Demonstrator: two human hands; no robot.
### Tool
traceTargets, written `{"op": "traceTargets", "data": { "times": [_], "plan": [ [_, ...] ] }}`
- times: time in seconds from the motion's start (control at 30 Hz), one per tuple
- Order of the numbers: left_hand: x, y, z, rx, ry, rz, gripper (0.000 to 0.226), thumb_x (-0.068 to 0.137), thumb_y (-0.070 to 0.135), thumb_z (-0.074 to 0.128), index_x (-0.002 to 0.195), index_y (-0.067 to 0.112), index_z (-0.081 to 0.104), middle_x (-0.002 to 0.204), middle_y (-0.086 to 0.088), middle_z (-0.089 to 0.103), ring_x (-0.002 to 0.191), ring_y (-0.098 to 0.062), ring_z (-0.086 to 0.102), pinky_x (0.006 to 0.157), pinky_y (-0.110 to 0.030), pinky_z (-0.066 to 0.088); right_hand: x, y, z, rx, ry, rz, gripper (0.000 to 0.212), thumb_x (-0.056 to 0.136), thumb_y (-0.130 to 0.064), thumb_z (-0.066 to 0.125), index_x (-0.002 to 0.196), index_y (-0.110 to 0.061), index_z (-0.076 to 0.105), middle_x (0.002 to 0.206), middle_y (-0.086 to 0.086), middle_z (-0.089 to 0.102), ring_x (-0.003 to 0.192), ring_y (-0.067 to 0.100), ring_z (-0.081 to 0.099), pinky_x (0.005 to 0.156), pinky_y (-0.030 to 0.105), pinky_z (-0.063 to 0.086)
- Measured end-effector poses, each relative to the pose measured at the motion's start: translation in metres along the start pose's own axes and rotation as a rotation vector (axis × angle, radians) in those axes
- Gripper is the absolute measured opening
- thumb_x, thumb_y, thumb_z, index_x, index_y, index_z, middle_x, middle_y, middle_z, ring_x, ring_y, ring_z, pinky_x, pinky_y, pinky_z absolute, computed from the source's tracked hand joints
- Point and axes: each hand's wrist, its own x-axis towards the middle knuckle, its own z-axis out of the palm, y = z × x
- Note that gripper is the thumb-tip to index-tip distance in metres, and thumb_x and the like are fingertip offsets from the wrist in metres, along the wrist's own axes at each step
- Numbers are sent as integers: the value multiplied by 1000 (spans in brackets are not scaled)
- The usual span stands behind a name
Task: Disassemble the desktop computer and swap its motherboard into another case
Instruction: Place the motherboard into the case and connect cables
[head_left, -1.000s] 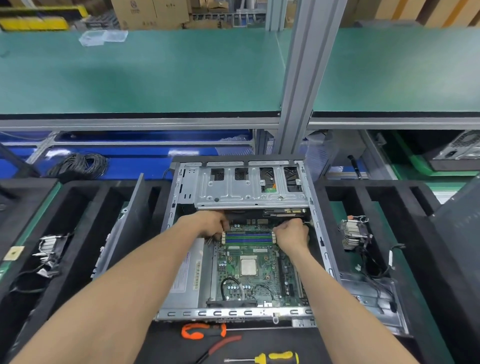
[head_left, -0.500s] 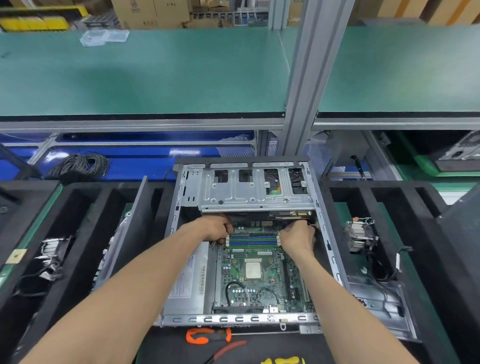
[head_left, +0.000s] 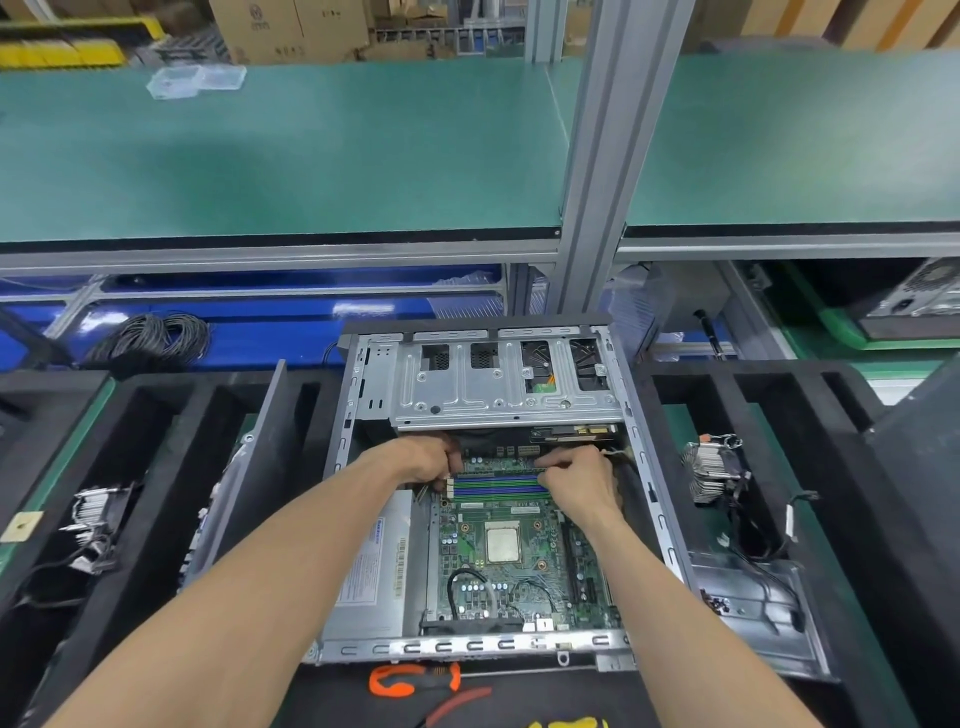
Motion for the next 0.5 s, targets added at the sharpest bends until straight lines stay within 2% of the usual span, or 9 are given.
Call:
{"op": "traceTargets", "data": {
  "times": [0.1,0.2,0.27,0.3,0.4,0.5],
  "plan": [
    [-5,2,-1,53,-4,15,33,98,2,38,89,26,59,110,-12,70,86,-17,61,83,-32,47,1,2,0,-2,10,-4,19,87,-17,67,88,-32,78,81,-9,71,72,14,65,69,33,57],
    [-9,4,-2,90,0,50,31,98,4,35,92,24,58,109,-15,69,82,-17,60,67,-27,45,2,3,1,-20,16,-4,21,89,-17,66,90,-34,79,80,-12,70,69,10,63,68,30,55],
    [-12,9,-2,172,-5,76,21,98,12,38,97,22,57,99,-11,71,76,-16,60,56,-26,40,3,4,2,-36,17,-7,21,89,-17,66,91,-34,78,79,-12,68,67,9,61,67,29,53],
    [-13,12,-3,251,-5,93,16,98,19,41,100,21,57,94,-8,70,75,-15,58,55,-27,39,4,4,2,-42,17,-9,20,89,-18,66,91,-34,78,78,-13,67,66,8,59,66,28,51],
    [-19,20,-3,455,2,150,22,95,27,53,114,19,57,100,-1,60,86,-18,53,64,-28,39,5,5,3,-61,19,-15,17,91,-21,68,91,-35,78,78,-13,66,68,8,59,65,28,50],
    [-21,25,-2,530,-23,190,13,99,24,54,110,17,54,95,0,55,84,-20,50,66,-31,37,6,7,3,-63,18,-21,15,92,-23,68,90,-35,77,77,-9,70,68,14,64,65,29,51]
  ]
}}
